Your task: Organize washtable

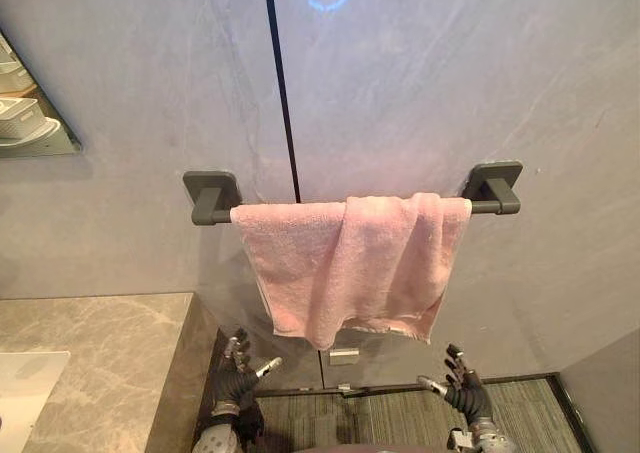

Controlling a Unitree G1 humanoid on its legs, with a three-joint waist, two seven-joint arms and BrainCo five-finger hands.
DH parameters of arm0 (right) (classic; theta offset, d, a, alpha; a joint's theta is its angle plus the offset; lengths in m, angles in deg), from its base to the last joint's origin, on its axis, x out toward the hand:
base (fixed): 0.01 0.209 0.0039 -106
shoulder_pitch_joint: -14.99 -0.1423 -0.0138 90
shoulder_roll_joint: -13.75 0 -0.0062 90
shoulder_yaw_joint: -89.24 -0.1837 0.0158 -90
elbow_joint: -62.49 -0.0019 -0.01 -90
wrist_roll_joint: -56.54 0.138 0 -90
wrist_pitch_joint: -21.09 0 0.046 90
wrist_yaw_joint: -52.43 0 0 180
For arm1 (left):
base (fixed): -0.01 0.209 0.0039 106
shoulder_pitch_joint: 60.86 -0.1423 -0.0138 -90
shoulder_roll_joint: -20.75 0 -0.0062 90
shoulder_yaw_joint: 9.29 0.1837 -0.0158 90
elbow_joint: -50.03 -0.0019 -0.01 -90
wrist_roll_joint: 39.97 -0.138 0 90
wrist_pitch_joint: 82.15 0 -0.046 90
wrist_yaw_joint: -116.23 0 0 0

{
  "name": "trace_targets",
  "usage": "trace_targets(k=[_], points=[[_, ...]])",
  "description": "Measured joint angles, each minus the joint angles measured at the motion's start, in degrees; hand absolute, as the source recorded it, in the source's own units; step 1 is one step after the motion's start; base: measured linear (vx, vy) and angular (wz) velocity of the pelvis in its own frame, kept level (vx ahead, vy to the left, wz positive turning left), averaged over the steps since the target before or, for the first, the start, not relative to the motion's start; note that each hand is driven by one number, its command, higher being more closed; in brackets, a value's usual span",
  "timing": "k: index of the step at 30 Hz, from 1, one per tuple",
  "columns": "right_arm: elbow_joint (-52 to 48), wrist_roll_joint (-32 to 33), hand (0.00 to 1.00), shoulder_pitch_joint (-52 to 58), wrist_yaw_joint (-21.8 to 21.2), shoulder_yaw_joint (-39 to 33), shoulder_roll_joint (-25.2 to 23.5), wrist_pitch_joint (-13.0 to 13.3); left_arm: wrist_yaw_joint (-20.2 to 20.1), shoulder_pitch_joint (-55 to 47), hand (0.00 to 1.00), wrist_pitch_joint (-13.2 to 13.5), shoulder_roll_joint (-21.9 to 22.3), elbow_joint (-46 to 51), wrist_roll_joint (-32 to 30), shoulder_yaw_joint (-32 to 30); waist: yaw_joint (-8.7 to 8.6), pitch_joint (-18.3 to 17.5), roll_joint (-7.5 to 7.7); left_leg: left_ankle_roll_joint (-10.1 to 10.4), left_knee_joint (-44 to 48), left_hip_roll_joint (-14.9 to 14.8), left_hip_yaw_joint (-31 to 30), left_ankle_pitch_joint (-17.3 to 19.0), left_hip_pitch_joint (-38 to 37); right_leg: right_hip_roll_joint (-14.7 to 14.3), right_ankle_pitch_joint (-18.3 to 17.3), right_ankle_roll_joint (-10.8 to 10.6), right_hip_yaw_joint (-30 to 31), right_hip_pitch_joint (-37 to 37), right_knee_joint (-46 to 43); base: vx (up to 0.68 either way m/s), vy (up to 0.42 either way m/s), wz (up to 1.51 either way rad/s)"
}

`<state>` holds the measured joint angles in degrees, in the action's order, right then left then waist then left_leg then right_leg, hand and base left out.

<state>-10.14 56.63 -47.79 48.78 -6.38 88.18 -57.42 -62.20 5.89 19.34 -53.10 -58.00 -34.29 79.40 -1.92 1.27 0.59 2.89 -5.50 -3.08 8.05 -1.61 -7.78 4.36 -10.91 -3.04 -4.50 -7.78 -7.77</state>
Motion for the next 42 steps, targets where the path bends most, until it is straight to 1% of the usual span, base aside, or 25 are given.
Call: trace_targets(k=[3, 6, 11, 12, 18, 21, 22, 27, 35, 37, 39, 42], points=[[5.65, -0.94, 0.0, -1.53, 0.2, -0.05, 0.17, -0.71, 0.12, 0.9, 0.0, -0.05, -0.91, -5.18, -1.81, 0.8, -0.05, 0.01, 0.0, 0.08, -0.03, -0.01, -0.06, -0.08, -0.13, -0.02, 0.0, 0.02, 0.02, 0.15, -0.01, -0.06, -0.016, 0.0], [9.72, -1.27, 0.0, -2.42, 1.02, -0.05, 0.16, -0.81, 1.01, 1.55, 0.0, -0.11, -0.94, -9.56, -2.43, 0.95, -0.06, -0.05, -0.06, 0.11, -0.1, 0.0, -0.09, -0.13, -0.12, -0.03, 0.0, 0.03, -0.01, 0.13, -0.01, -0.05, -0.014, 0.01], [18.12, -1.26, 0.0, -5.16, 1.64, -0.13, 0.7, -0.88, 1.34, 2.66, 0.0, -0.63, -1.01, -17.12, -4.23, 1.23, -0.18, 0.08, 0.08, 0.11, -0.4, 0.08, -0.3, -0.13, -0.11, -0.08, 0.02, 0.05, 0.0, 0.19, 0.15, -0.03, -0.014, 0.01], [19.7, -1.25, 0.0, -5.85, 2.28, -0.17, 0.91, -0.91, 1.39, 3.25, 0.0, -1.11, -1.04, -19.2, -4.25, 1.22, -0.17, 0.13, 0.08, 0.1, -0.4, 0.12, -0.37, -0.13, -0.09, -0.12, 0.02, 0.06, 0.0, 0.2, 0.23, 0.0, 0.0, 0.0], [24.97, -1.15, 0.0, -9.43, 2.75, -0.77, 1.61, -0.82, 2.33, 5.63, 0.0, -1.29, -2.01, -24.97, -4.29, 1.17, -0.26, 0.23, 0.19, 0.14, -0.41, 0.39, -0.81, -0.16, 0.1, -0.44, 0.15, 0.23, 0.05, 0.02, 0.94, 0.0, 0.0, 0.0], [27.49, -1.09, 0.0, -11.0, 2.88, -1.34, 2.11, -0.81, 2.37, 6.74, 0.0, -1.28, -2.26, -26.79, -4.29, 1.15, -0.27, 0.3, 0.19, 0.14, -0.41, 0.51, -0.81, -0.16, 0.18, -0.5, 0.21, 0.31, 0.04, -0.03, 1.01, 0.0, 0.0, 0.0], [29.04, -0.74, 0.0, -11.94, 3.55, -1.41, 2.38, -0.81, 2.39, 7.31, 0.0, -1.28, -2.36, -27.68, -4.28, 1.14, -0.27, 0.42, 0.15, 0.14, -0.42, 0.53, -0.82, -0.16, 0.2, -0.52, 0.22, 0.32, 0.03, -0.04, 1.04, 0.0, 0.0, 0.0], [31.86, -0.42, 0.0, -13.98, 4.18, -2.86, 2.4, -0.85, 2.46, 9.45, 0.0, -1.25, -2.66, -30.79, -4.26, 0.97, -0.35, 1.27, 0.07, 0.14, -0.44, 0.52, -0.82, -0.16, 0.2, -0.56, 0.24, 0.35, 0.07, -0.05, 1.06, 0.0, 0.0, 0.0], [35.42, -0.08, 0.0, -16.93, 4.72, -2.83, 2.4, -0.92, 2.53, 12.21, 0.0, -1.35, -3.67, -33.94, -4.19, 0.63, -0.45, 3.06, 0.96, 0.12, -0.44, 0.82, -1.03, -0.13, 0.62, -0.34, 0.25, 0.32, 0.06, 0.01, 1.89, 0.0, -0.003, 0.01], [35.75, -0.02, 0.0, -17.46, 4.76, -2.79, 2.3, -1.29, 2.55, 13.04, 0.0, -1.48, -3.71, -34.71, -4.18, 0.64, -0.41, 3.68, 1.31, 0.12, -0.43, 0.9, -0.88, -0.12, 0.93, -0.3, 0.27, 0.32, -0.07, 0.12, 1.92, 0.0, -0.008, 0.02], [35.84, -0.03, 0.0, -18.35, 4.81, -2.48, 2.34, -1.72, 2.67, 13.49, 0.0, -1.62, -3.82, -34.84, -4.16, 0.57, -0.41, 4.75, 1.51, 0.21, -0.42, 0.83, -0.1, 0.01, 1.06, -0.32, 0.27, 0.32, 0.51, 0.65, 1.69, 0.01, -0.012, -0.13], [35.83, -0.1, 0.0, -20.53, 4.9, -0.42, 2.27, -1.88, 2.95, 14.45, 0.0, -1.73, -3.85, -34.89, -4.16, 0.53, -0.04, 5.53, 1.07, 0.35, -0.29, 0.25, 2.94, 0.16, 2.2, -0.76, 0.17, 0.31, 3.35, 4.35, -1.52, -0.01, 0.002, -0.51]])
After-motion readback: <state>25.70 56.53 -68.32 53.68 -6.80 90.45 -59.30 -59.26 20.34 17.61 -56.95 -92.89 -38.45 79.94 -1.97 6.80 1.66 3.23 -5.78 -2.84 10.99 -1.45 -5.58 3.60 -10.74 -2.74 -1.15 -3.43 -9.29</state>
